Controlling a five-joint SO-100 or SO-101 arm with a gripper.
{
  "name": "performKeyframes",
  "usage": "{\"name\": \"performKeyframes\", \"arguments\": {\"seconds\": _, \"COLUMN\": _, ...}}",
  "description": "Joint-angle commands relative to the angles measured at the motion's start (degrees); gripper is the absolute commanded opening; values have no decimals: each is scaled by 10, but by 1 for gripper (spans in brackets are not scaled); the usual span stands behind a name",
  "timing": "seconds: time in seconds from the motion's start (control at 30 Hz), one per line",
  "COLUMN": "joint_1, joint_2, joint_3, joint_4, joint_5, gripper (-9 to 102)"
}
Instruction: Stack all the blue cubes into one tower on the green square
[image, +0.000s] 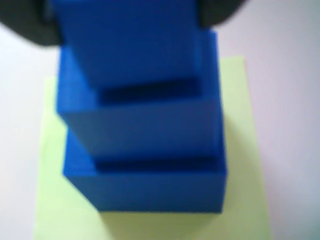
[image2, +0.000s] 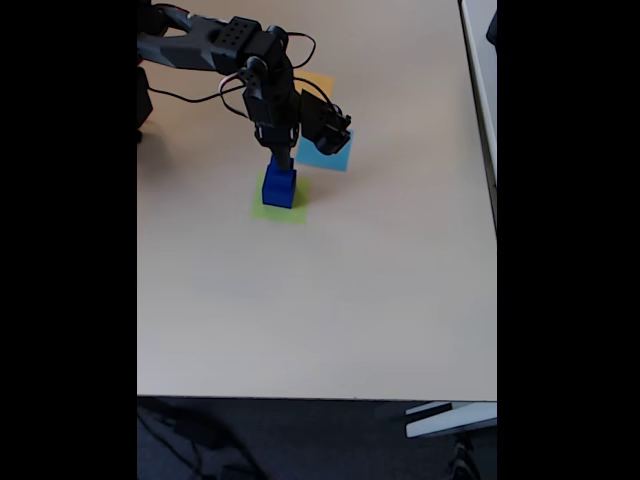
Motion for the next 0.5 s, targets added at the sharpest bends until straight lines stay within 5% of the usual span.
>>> {"name": "performKeyframes", "arguments": {"seconds": 0.0, "joint_1": 4, "joint_2": 4, "joint_3": -34, "joint_4": -1, "joint_5": -5, "gripper": 16}}
{"name": "performKeyframes", "arguments": {"seconds": 0.47, "joint_1": 3, "joint_2": 4, "joint_3": -36, "joint_4": -2, "joint_5": -10, "gripper": 19}}
